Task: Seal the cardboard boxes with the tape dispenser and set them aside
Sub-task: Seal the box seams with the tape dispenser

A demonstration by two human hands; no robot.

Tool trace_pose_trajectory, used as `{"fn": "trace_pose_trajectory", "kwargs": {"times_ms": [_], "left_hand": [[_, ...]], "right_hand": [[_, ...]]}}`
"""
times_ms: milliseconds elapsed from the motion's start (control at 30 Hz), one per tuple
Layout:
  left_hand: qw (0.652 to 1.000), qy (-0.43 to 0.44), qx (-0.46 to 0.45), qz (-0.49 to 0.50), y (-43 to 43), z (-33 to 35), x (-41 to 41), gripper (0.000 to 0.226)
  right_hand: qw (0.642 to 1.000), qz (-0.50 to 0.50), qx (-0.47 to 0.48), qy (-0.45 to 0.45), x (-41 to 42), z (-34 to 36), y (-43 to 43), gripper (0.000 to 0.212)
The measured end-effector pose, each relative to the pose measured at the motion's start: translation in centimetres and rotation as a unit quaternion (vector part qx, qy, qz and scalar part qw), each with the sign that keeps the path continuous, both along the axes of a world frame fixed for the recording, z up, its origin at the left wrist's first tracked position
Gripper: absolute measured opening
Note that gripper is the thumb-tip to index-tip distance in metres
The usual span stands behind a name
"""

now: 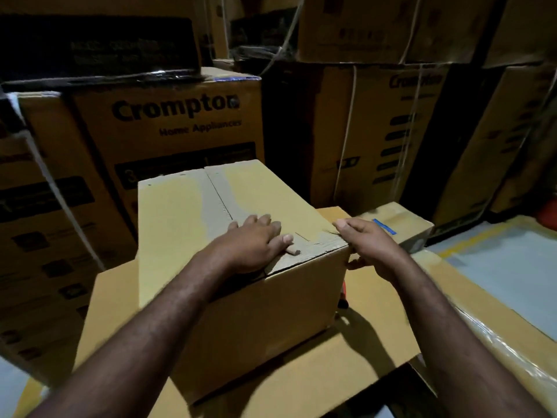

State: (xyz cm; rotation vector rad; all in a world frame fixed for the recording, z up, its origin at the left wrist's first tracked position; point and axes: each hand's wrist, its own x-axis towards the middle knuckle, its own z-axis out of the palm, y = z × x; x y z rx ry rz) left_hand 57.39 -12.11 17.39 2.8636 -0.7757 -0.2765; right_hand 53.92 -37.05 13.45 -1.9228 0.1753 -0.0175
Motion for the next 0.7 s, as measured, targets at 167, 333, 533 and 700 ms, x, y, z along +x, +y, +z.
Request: {"fn": "trace_pose_trajectory", "kwargs": {"times_ms": [167, 333, 533, 700], "left_hand": [[0.997, 0.063, -0.01, 0.033, -2.4, 3.6, 1.6, 0.073], [0.991, 0.061, 0.118, -0.01, -2.9, 1.4, 3.8, 0.082], [0.996, 0.04, 0.083, 0.003, -1.3, -1.8, 3.6, 0.127], [0.996, 0.065, -0.06, 0.026, -0.6, -0.8, 3.8, 0.114]], "right_hand": [[0.996, -0.053, 0.067, 0.002, 1.2, -1.7, -0.9, 0.033], [0.975, -0.174, 0.014, 0.135, 4.9, -8.4, -2.0, 0.022], [0.967, -0.137, 0.001, 0.214, 7.2, -15.8, -1.2, 0.024], [0.97, -0.109, 0.108, 0.19, 10.0, -19.6, -1.9, 0.037]]}}
